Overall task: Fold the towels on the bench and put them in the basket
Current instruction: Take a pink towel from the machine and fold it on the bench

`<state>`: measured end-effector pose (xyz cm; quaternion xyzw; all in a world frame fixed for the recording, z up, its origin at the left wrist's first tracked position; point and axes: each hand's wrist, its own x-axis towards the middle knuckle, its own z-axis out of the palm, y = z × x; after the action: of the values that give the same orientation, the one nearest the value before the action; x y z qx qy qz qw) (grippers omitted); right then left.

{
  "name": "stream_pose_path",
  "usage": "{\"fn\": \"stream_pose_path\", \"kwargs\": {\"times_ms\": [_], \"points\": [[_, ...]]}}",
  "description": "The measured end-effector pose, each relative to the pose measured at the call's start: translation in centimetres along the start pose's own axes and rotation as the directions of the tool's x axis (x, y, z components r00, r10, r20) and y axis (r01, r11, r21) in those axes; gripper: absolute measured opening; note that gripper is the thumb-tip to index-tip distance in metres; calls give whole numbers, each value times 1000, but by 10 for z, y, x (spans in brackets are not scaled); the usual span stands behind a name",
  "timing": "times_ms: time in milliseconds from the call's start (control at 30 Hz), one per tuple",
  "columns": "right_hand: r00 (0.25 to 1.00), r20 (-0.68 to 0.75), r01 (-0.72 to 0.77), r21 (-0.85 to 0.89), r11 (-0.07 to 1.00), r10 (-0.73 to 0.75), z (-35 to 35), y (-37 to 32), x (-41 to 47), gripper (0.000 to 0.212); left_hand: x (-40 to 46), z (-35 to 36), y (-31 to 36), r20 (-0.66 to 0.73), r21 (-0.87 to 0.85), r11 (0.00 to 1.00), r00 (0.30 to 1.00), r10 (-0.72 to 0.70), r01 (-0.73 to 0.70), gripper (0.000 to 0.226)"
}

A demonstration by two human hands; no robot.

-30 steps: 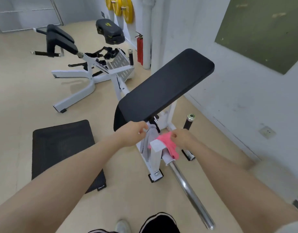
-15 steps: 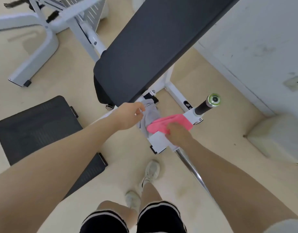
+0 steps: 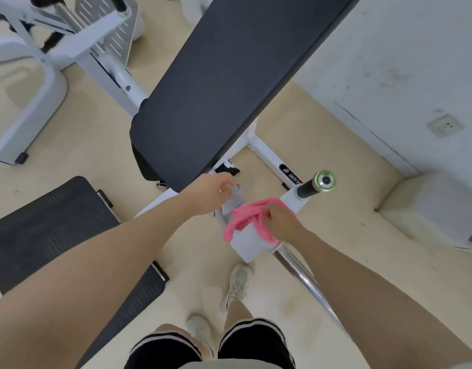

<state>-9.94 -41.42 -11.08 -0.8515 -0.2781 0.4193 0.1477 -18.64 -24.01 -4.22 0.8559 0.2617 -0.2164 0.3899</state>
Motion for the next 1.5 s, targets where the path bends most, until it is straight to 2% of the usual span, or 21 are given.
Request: {"fn": "stream_pose_path", "kwargs": {"times_ms": [133, 200, 333, 567, 667, 767, 833, 933, 1033, 1100, 1200, 1333, 1433, 1500], "points": [[995, -97, 17, 148, 989, -3, -37, -20, -34, 18, -15, -25, 26, 27, -1, 998, 997, 70, -70, 27], [979, -204, 68, 225, 972, -22, -54, -40, -53, 13, -27, -36, 39, 38, -15, 989, 989, 146, -145, 28], [912, -401, 234, 330, 915, -88, -73, -91, -99, 16, -64, -54, 53, 47, -85, 950, 951, 306, -302, 23], [736, -664, 499, 401, 768, -132, -73, -176, -182, 12, -145, -93, 54, -140, -1, 795, 787, 600, -606, 19], [659, -745, 593, 435, 677, -99, -62, -201, -214, 20, -172, -96, 49, -226, -1, 739, 720, 656, -674, 16], [619, -786, 658, 507, 557, -16, -50, -214, -241, 24, -194, -93, 42, -288, -6, 713, 684, 671, -702, 16], [595, -803, 689, 530, 494, 33, -43, -214, -259, 25, -203, -89, 38, -279, 22, 722, 690, 668, -691, 21], [559, -817, 736, 567, 370, 140, -33, -202, -289, 27, -205, -75, 29, -171, 113, 762, 743, 647, -637, 8], [499, -831, 783, 554, 283, 244, -22, -178, -322, 26, -205, -51, 29, -69, 165, 787, 789, 611, -595, 26], [464, -831, 787, 546, 287, 306, -11, -156, -345, 25, -213, -32, 39, -26, 82, 817, 818, 574, -571, 31], [419, -808, 754, 564, 338, 413, 9, -117, -381, 24, -228, 6, 68, 42, -118, 847, 849, 526, -519, 16], [356, -796, 667, 583, 464, 489, 41, -56, -440, 26, -270, 75, 128, 112, -355, 777, 802, 587, -520, 17], [340, -805, 585, 585, 562, 485, 67, -8, -497, 25, -320, 140, 177, 157, -412, 742, 761, 630, -529, 19], [337, -808, 561, 585, 586, 483, 80, 16, -530, 24, -348, 180, 200, 183, -449, 720, 734, 654, -530, 18]]}}
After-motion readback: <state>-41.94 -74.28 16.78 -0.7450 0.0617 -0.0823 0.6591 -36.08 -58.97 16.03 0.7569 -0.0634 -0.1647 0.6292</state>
